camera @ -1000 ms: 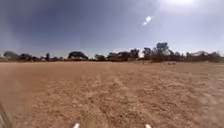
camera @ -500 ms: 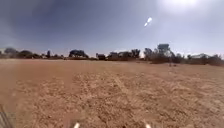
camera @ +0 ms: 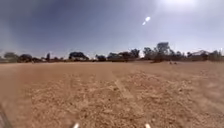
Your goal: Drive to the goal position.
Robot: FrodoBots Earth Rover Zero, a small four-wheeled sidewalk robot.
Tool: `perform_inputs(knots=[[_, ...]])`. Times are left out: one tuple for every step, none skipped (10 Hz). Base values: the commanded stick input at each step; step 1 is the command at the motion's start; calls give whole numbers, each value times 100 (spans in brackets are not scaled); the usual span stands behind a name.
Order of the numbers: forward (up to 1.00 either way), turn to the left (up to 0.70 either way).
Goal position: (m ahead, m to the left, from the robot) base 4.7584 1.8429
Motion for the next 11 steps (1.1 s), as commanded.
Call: perform_inputs(knots=[[45, 0], [45, 0], [45, 0], [45, 0], [45, 0], [45, 0], [45, 0], [45, -3], [45, -16], [45, -26], [45, -18]])
